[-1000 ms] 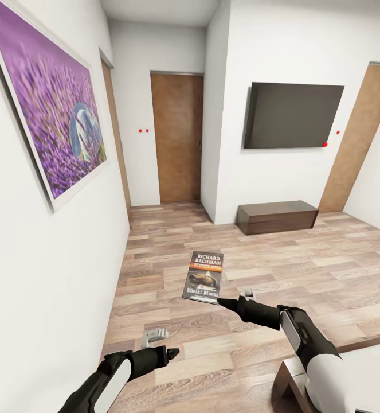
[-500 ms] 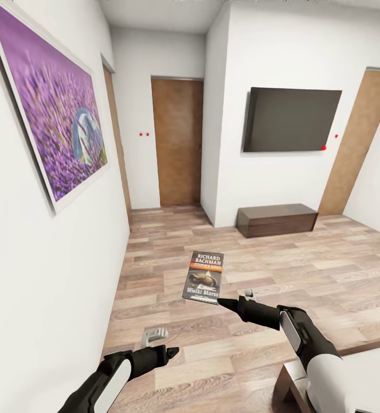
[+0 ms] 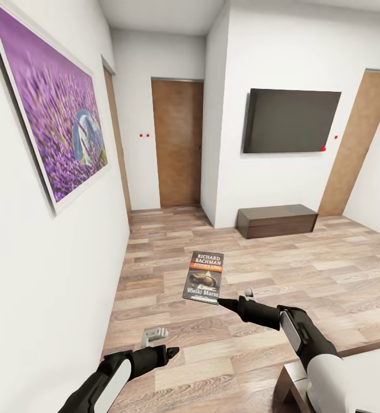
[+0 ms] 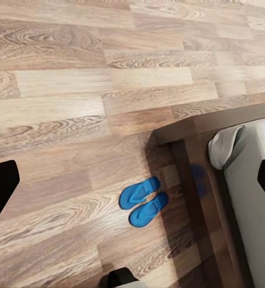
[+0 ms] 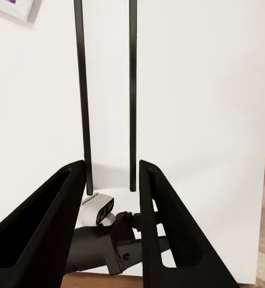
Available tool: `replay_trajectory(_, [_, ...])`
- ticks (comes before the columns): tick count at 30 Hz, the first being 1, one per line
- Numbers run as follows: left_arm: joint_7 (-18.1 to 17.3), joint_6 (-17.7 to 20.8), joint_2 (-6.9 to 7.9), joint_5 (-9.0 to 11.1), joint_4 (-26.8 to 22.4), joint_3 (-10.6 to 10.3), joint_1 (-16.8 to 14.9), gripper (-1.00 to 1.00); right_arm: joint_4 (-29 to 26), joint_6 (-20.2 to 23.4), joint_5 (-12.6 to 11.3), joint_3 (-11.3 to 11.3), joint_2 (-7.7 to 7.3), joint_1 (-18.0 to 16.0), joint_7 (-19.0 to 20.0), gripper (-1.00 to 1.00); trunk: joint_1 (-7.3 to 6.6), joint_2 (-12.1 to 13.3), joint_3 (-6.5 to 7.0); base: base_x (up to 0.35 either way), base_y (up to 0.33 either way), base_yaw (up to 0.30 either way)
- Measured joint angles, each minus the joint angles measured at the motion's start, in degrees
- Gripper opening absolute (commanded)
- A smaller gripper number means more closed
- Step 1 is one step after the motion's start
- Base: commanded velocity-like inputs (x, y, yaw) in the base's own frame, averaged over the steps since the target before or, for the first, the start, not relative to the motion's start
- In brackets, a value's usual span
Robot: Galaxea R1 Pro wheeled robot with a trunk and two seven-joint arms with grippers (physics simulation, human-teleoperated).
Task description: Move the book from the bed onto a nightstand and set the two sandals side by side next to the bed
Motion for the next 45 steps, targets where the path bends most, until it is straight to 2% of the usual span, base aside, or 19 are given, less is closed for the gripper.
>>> replay_trajectory(20, [0.0,-0.31,-0.03,-0.01,0.0,-0.95,0.0,1.0,-0.01,-0.01,0.04,-0.03,-0.02,-0.03,-0.02,-1.0,0.0,0.0,0.02,0.0,0.0,0.0])
replay_trajectory(45, [0.0,-0.44,0.05,-0.01,0.07,-1.05,-0.01,1.0,-0.02,-0.05,-0.07,-0.09,0.02,-0.01,0.0,-1.0,0.0,-0.03,0.29,0.0,0.0,0.0])
